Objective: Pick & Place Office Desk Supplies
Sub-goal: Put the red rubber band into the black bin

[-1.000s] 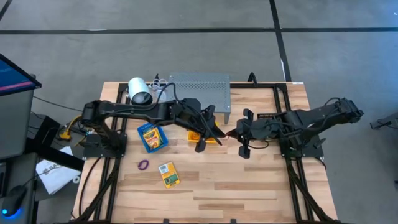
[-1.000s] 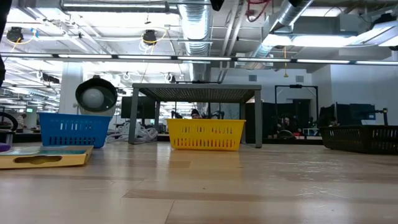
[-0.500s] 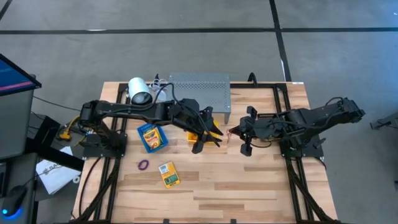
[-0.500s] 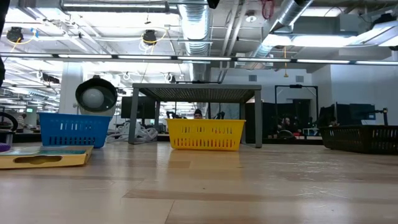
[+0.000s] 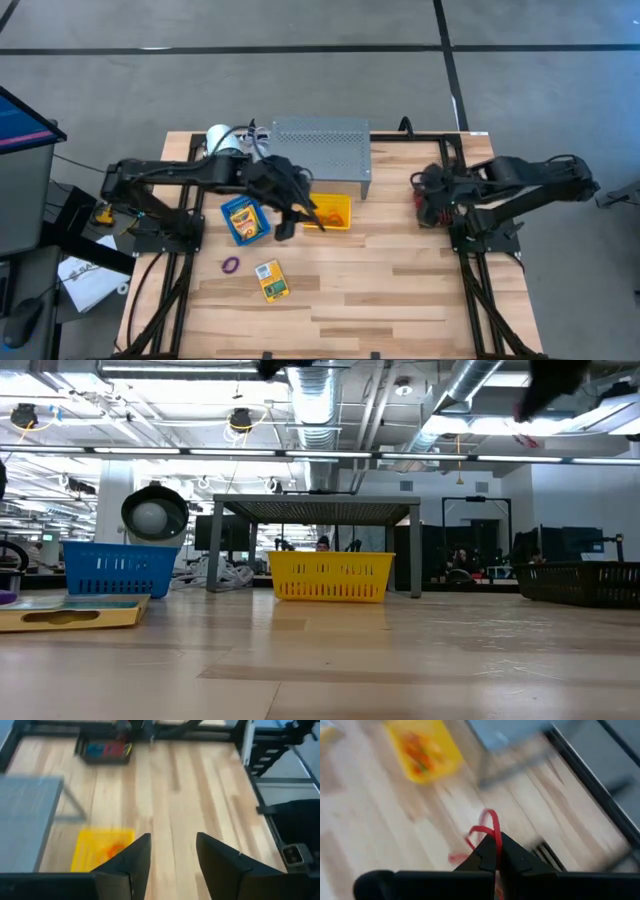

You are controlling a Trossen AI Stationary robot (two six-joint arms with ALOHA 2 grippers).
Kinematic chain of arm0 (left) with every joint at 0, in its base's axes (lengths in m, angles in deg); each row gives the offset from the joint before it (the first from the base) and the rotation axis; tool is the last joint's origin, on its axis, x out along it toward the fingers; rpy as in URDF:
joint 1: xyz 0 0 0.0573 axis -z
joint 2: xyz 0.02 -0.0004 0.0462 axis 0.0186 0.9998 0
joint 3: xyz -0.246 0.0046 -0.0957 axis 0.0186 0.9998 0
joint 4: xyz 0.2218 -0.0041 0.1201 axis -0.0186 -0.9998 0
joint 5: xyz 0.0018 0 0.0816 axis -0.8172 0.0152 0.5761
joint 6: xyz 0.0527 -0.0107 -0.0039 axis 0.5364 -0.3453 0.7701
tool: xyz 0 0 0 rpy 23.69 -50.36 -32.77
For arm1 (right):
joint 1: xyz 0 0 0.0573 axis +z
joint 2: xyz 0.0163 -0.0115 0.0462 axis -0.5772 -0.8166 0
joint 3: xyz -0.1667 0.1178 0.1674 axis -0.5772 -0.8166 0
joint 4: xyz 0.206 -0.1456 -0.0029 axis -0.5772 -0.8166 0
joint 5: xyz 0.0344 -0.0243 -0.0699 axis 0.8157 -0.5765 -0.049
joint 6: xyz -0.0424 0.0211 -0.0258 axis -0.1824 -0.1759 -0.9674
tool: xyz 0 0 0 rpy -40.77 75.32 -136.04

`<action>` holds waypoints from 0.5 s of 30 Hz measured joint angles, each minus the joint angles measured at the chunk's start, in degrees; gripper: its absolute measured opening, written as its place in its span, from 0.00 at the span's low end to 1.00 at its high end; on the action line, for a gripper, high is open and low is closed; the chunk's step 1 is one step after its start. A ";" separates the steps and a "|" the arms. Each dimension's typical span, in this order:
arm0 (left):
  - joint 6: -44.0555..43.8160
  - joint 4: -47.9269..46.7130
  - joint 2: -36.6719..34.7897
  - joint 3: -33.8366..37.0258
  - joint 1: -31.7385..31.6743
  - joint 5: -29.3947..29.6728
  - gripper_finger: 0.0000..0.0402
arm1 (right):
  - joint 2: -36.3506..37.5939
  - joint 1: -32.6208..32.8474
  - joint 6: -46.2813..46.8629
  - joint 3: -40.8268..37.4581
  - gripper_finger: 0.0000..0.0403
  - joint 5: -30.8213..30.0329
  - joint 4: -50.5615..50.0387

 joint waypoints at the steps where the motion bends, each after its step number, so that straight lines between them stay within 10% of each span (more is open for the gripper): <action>1: -0.60 -0.39 -1.55 1.38 0.00 0.70 0.37 | 0.52 -0.59 1.62 0.00 0.00 0.00 -2.79; 15: -15.22 10.83 -22.02 33.45 -0.02 4.99 0.29 | 7.44 -12.84 4.32 -9.58 0.00 8.67 -8.40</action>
